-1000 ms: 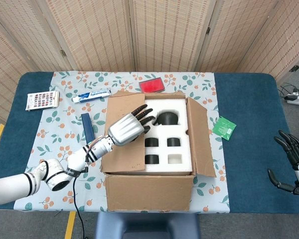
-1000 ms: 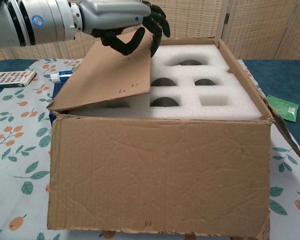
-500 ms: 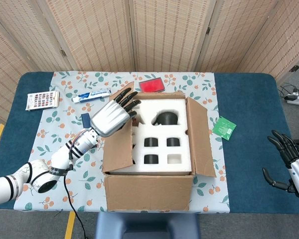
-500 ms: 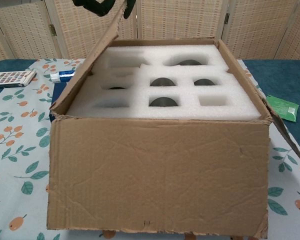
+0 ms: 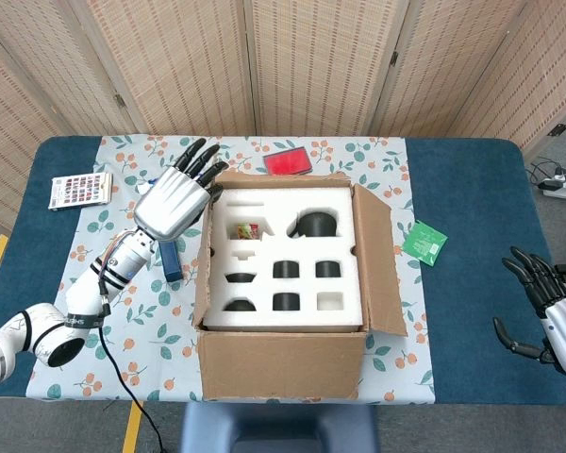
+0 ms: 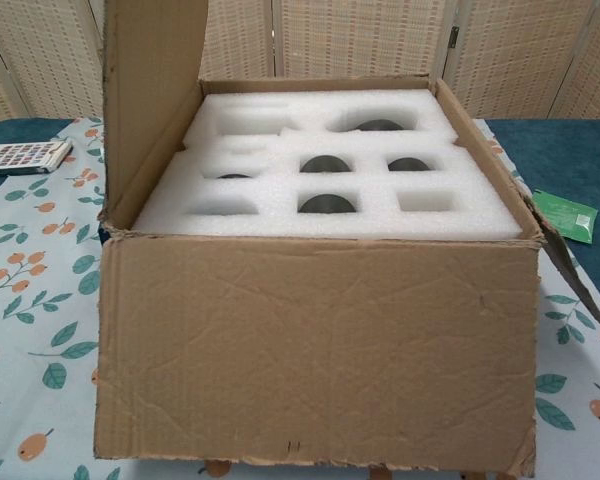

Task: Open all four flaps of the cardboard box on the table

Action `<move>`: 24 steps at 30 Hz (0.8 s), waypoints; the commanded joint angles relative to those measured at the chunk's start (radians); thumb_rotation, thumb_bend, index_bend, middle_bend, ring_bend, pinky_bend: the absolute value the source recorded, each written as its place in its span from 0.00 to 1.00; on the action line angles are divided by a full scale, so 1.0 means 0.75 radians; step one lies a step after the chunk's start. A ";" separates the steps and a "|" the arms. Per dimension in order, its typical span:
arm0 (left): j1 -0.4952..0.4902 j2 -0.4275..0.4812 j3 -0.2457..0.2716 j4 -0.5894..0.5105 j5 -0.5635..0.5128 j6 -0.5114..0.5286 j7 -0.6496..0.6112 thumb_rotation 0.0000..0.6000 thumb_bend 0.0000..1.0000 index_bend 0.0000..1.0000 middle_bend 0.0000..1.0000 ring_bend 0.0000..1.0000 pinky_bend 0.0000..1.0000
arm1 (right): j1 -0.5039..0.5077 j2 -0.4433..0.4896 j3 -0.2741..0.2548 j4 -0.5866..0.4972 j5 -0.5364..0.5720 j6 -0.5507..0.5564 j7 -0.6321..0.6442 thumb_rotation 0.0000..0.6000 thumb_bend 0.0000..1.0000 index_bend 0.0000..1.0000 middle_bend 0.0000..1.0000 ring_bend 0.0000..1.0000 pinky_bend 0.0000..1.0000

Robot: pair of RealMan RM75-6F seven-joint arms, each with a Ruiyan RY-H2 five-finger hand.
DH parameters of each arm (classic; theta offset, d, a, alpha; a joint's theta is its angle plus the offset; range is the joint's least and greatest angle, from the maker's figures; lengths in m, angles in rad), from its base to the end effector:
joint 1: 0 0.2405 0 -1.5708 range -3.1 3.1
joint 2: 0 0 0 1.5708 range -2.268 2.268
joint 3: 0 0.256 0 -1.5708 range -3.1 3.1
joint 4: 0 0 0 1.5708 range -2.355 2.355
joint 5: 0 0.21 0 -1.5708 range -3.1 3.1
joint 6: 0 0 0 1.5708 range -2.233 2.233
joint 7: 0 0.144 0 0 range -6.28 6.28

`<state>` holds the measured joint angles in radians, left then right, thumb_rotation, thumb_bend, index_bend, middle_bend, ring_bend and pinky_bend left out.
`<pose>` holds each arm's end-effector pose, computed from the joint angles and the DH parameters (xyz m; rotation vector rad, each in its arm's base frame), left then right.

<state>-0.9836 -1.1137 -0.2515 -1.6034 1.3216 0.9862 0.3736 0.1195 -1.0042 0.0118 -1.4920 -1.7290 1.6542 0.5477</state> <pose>-0.0450 0.4014 0.1361 -1.9166 -0.1772 -1.0394 -0.2967 -0.1807 0.2076 1.4733 -0.9844 1.3537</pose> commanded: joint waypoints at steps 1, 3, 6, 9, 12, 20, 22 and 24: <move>0.019 0.021 -0.001 -0.010 -0.026 0.012 0.029 1.00 1.00 0.53 0.24 0.08 0.00 | 0.003 -0.001 0.000 -0.002 0.002 -0.005 -0.003 0.65 0.52 0.00 0.00 0.05 0.00; 0.028 0.036 0.000 -0.011 -0.039 0.016 0.048 1.00 1.00 0.53 0.24 0.08 0.00 | 0.000 -0.001 0.004 -0.002 0.009 0.001 -0.003 0.65 0.52 0.00 0.00 0.05 0.00; 0.042 0.054 -0.003 -0.010 -0.066 0.024 0.072 1.00 1.00 0.53 0.24 0.08 0.00 | -0.001 -0.001 0.006 -0.003 0.012 0.004 -0.004 0.65 0.52 0.00 0.00 0.05 0.00; 0.057 0.070 -0.004 -0.006 -0.088 0.034 0.094 1.00 1.00 0.53 0.24 0.08 0.00 | 0.000 -0.002 0.004 -0.004 0.010 0.001 -0.008 0.65 0.52 0.00 0.00 0.05 0.00; 0.074 0.086 0.000 0.001 -0.103 0.045 0.111 1.00 1.00 0.53 0.24 0.08 0.00 | 0.001 -0.001 0.003 -0.006 0.008 0.001 -0.006 0.66 0.52 0.00 0.00 0.05 0.00; 0.143 0.120 0.008 0.048 -0.164 0.075 0.091 1.00 1.00 0.53 0.24 0.07 0.00 | -0.004 -0.003 0.004 -0.009 0.007 0.011 -0.016 0.65 0.52 0.00 0.00 0.05 0.00; 0.158 0.120 0.016 0.064 -0.173 0.077 0.088 1.00 1.00 0.54 0.24 0.07 0.00 | -0.003 -0.003 0.005 -0.011 0.007 0.010 -0.018 0.65 0.52 0.00 0.00 0.05 0.00; 0.171 0.118 0.023 0.081 -0.182 0.077 0.086 1.00 1.00 0.54 0.24 0.07 0.00 | -0.003 -0.004 0.004 -0.014 0.004 0.011 -0.021 0.65 0.52 0.00 0.00 0.05 0.00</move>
<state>-0.8591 -1.0247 -0.2374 -1.5479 1.1893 1.0433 0.4398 0.1173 -1.0067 0.0149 -1.5020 -1.7255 1.6624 0.5322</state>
